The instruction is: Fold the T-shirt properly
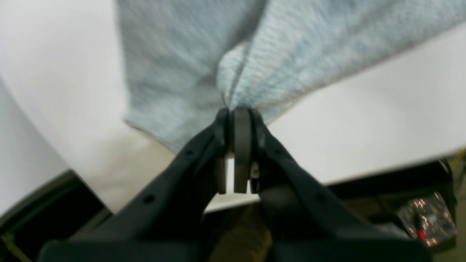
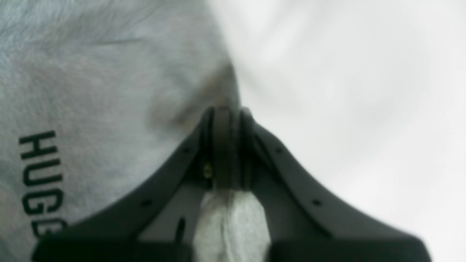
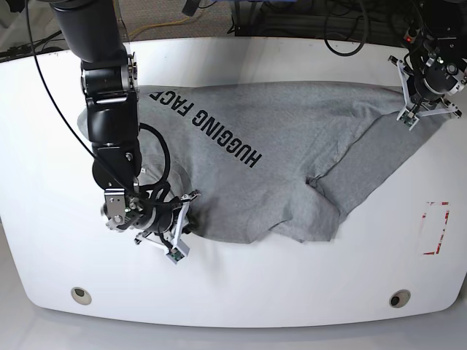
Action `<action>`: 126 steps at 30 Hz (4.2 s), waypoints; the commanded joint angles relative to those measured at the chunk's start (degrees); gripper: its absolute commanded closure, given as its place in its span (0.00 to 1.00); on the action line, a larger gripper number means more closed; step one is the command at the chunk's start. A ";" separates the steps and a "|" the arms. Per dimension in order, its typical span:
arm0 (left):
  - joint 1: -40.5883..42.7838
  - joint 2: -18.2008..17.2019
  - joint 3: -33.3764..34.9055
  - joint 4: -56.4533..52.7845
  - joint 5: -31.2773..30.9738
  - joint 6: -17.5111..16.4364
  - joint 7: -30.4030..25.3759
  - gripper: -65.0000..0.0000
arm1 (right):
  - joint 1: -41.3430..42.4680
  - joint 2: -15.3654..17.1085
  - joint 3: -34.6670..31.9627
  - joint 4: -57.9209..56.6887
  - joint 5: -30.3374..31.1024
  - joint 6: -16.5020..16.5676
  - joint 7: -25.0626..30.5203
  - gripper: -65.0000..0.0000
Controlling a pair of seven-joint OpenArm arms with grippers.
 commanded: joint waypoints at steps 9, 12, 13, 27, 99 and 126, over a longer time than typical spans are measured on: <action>-8.17 -1.28 9.10 0.98 6.79 -0.12 4.77 0.99 | 0.30 3.56 6.09 14.17 1.04 0.00 -7.33 1.00; -6.85 -1.28 9.19 0.98 6.88 -0.52 4.95 0.99 | -0.67 3.56 7.23 14.17 1.04 0.00 -7.68 1.00; -6.50 -1.28 9.19 0.98 6.88 -0.52 4.95 0.98 | -1.11 3.56 7.67 14.17 1.04 0.00 -7.68 1.00; -2.46 -1.01 -0.22 2.39 6.36 -0.52 4.68 0.42 | -5.50 3.03 10.75 14.25 1.04 0.00 -7.33 1.00; -31.91 1.98 -24.31 -47.99 -20.90 1.46 -1.30 1.00 | -7.00 3.30 10.75 14.17 5.26 0.00 -7.33 1.00; -44.13 1.45 -4.88 -15.63 -16.24 12.98 8.99 0.99 | 7.51 9.54 15.41 18.65 4.74 -0.08 -7.42 1.00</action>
